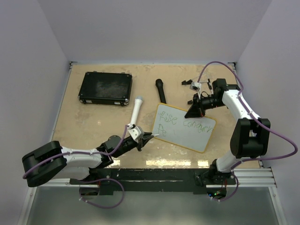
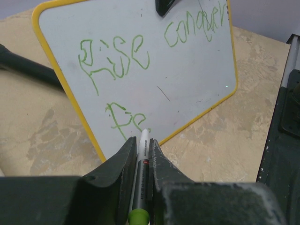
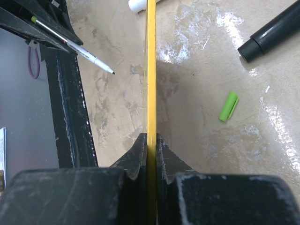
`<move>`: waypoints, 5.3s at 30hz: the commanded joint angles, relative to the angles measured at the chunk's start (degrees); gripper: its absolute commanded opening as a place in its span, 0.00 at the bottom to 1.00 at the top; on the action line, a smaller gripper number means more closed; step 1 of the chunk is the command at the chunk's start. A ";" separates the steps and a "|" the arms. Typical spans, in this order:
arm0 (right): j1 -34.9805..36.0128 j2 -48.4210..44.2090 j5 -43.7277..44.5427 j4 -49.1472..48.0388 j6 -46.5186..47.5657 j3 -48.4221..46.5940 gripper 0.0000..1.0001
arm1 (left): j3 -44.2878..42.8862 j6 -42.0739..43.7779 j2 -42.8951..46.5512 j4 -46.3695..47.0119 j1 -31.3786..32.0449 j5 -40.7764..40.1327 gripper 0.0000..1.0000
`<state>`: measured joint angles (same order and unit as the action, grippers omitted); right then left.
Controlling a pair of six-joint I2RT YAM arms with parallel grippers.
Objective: Write a sentence on the whiteboard
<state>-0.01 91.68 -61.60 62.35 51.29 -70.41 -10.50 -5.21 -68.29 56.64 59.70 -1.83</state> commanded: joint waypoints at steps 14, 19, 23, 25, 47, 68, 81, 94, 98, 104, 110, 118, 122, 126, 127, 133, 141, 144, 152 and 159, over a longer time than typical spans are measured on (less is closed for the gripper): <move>0.19 0.08 -0.80 -1.79 3.91 0.28 0.00 | -1.80 -2.08 -7.82 11.73 0.15 -2.84 0.00; 0.19 -0.10 -0.80 -1.88 3.91 0.28 0.00 | -4.35 -1.64 -10.80 12.88 0.15 -1.17 0.00; 0.19 -0.10 -0.80 -1.88 3.91 0.36 0.00 | -6.19 -1.73 -12.65 13.05 0.15 0.68 0.00; 0.19 -0.18 -0.80 -1.88 3.82 0.36 0.00 | -6.90 -1.91 -13.96 13.49 0.15 1.30 0.00; 0.19 -0.18 -0.80 -1.97 3.64 0.36 0.00 | -11.38 -2.61 -21.53 13.93 0.24 3.58 0.00; 0.19 -0.71 -0.80 -2.05 3.47 0.36 0.00 | -12.61 -0.76 -21.44 9.80 0.15 -0.11 0.00; 0.19 -1.06 -0.62 -2.41 3.03 0.45 0.00 | -10.77 -0.59 -19.60 8.84 0.06 -2.04 0.00; 0.19 -1.06 -0.53 -2.14 3.12 0.36 0.00 | -8.04 -1.64 -19.07 7.34 0.06 -0.99 0.00; 0.19 -1.50 -0.53 -2.40 3.12 0.45 0.00 | -8.04 -1.90 -19.86 6.46 -0.11 0.15 0.00; 0.10 -1.59 -0.53 -2.23 3.21 0.63 0.00 | -9.45 -1.64 -21.35 5.41 -0.46 3.05 0.00; 0.19 -1.77 -0.36 -2.58 2.94 0.80 0.00 | -10.68 -2.35 -22.94 7.78 -0.46 3.23 0.00; 0.19 -1.94 -0.27 -2.67 2.94 0.80 0.00 | -12.26 -2.26 -22.59 9.45 -1.78 2.70 0.00; 0.19 -1.59 -0.27 -2.58 2.94 0.72 0.00 | -12.53 -2.00 -21.62 9.71 -2.66 2.44 0.00; 0.19 -1.50 -0.27 -2.67 2.94 0.72 0.00 | -13.14 -2.08 -21.88 10.24 -3.36 3.49 0.00; 0.19 -1.50 -0.27 -2.58 3.03 0.80 0.00 | -13.23 -2.17 -21.97 10.42 -3.45 3.67 0.00; 0.10 -1.33 -0.27 -2.67 2.94 0.80 0.00 | -14.28 -2.17 -21.80 10.68 -3.89 4.11 0.00; 0.10 -1.15 -0.36 -2.67 2.94 0.80 0.00 | -14.20 -1.56 -21.09 9.19 -4.24 4.11 0.00; 0.19 -1.24 -0.27 -2.67 2.94 0.71 0.00 | -13.67 -1.73 -21.53 8.75 -4.24 4.20 0.00; 0.10 -1.33 -0.27 -2.58 3.03 0.72 0.00 | -13.67 -2.43 -23.99 5.68 -4.24 6.22 0.00; 0.19 -1.50 -0.36 -2.41 3.03 0.63 0.00 | -13.32 -3.14 -25.66 4.97 -4.24 7.71 0.00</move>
<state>-0.12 91.72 -61.63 62.08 51.03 -70.35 -23.07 -8.40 -92.07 62.85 56.36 7.07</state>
